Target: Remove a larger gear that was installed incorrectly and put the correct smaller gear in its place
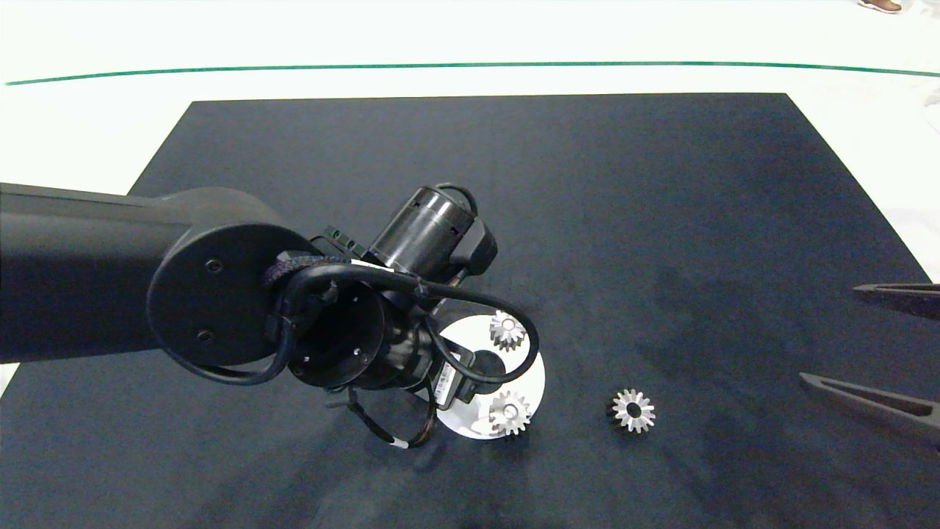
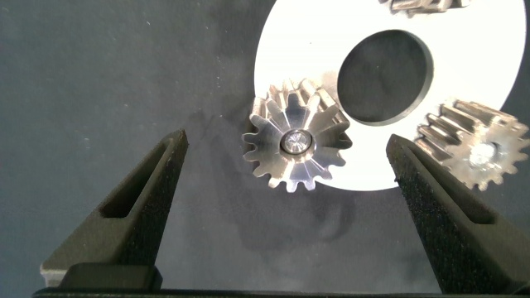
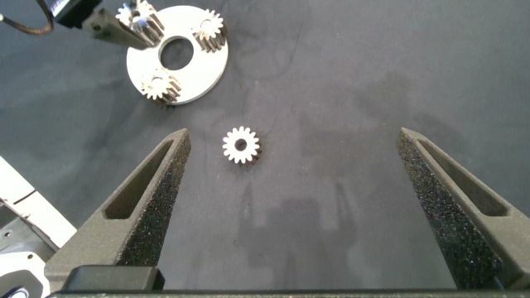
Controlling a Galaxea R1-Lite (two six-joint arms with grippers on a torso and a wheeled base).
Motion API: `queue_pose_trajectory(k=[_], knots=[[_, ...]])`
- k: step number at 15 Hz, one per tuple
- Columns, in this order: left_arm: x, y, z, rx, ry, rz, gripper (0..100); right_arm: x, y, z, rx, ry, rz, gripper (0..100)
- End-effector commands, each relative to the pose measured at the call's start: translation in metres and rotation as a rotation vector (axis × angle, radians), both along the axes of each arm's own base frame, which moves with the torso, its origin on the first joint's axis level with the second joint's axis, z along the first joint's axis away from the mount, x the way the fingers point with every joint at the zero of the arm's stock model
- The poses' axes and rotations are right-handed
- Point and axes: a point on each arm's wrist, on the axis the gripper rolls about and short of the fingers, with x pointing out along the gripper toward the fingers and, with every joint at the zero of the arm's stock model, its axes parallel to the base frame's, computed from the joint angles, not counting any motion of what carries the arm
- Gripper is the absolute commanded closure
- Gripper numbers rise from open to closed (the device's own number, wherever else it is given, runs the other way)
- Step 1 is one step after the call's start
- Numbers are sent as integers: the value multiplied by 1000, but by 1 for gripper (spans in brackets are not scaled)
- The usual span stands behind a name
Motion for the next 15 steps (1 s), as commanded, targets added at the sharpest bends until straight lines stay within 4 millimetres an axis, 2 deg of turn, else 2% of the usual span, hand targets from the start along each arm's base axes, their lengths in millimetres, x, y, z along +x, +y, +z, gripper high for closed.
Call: queue_pose_trajectory(k=[1,7,15], knots=[[1,-1,-6,15,14,4,0,1,0,-1,-4,4,1,0],[4,-1,-7,10,15,20,0,0,0,-1,-4,4,1,0],[5,-4,-11,12,21,22,16,0,0,-1,-3,1,2,0]])
